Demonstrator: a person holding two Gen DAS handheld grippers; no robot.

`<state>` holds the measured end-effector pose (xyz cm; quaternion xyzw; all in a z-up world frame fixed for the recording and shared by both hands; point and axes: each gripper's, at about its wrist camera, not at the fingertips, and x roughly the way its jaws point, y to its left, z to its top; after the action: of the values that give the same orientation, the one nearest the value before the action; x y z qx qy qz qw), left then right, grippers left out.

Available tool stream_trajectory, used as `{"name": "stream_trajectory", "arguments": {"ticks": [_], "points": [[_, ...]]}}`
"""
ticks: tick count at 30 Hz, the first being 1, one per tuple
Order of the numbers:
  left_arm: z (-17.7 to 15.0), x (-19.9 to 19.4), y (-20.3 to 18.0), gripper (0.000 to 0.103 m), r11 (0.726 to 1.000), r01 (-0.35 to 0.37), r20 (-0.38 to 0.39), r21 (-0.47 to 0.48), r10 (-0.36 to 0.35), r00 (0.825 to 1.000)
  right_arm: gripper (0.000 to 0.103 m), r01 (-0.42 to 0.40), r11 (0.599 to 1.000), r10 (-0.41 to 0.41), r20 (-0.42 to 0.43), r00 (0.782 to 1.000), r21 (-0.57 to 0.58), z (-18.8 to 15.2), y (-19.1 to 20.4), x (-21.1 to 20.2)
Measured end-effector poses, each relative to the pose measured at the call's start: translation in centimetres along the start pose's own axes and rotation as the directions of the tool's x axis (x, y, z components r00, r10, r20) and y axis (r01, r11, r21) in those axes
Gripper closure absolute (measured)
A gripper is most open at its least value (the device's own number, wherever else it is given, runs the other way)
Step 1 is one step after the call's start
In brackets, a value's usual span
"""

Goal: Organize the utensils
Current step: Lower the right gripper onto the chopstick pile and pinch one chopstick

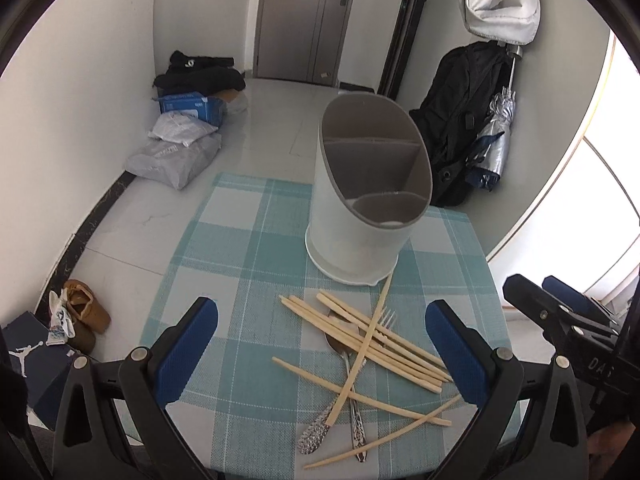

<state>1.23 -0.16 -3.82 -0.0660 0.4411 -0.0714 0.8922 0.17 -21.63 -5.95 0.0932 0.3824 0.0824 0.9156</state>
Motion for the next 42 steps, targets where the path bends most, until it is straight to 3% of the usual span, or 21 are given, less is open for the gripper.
{"name": "stream_trajectory", "arguments": {"ticks": [5,11,17,25,27,32,34,42], "points": [[-0.7,1.6,0.8,0.001,0.999,0.041,-0.108,-0.007,-0.041,0.993,0.006,-0.022,1.000,0.021,-0.119,0.993,-0.005,0.2,0.3,3.2],[-0.8,3.1,1.6,0.001,0.999,0.033,-0.203,0.032,-0.026,0.979,0.023,-0.067,0.998,0.070,-0.290,0.955,0.020,-0.1,1.0,8.4],[-0.6,4.3,3.9,0.001,0.999,0.043,-0.262,-0.018,-0.046,0.964,0.030,-0.069,0.996,0.083,-0.359,0.930,0.051,-0.3,2.1,12.0],[-0.2,5.1,6.2,0.001,0.992,0.024,-0.291,-0.127,-0.060,0.955,0.047,-0.018,0.996,0.050,-0.393,0.918,0.084,-1.0,2.8,14.4],[-0.1,5.1,6.5,0.001,0.990,0.017,-0.290,-0.140,-0.058,0.955,0.059,-0.005,0.997,0.037,-0.401,0.915,0.080,-1.2,3.2,14.9],[-0.4,5.5,7.0,0.001,0.986,0.002,-0.309,-0.169,-0.055,0.949,0.071,0.032,0.999,-0.030,-0.400,0.916,0.000,-0.9,4.4,15.7],[-0.5,5.5,6.9,0.001,0.985,0.000,-0.313,-0.171,-0.054,0.948,0.087,0.032,0.999,-0.025,-0.411,0.911,0.011,-0.9,4.4,15.6],[-0.4,5.3,7.3,0.001,0.987,-0.008,-0.306,-0.158,-0.042,0.951,0.099,0.021,0.988,0.044,-0.405,0.913,0.155,-0.5,2.2,14.5]]}}
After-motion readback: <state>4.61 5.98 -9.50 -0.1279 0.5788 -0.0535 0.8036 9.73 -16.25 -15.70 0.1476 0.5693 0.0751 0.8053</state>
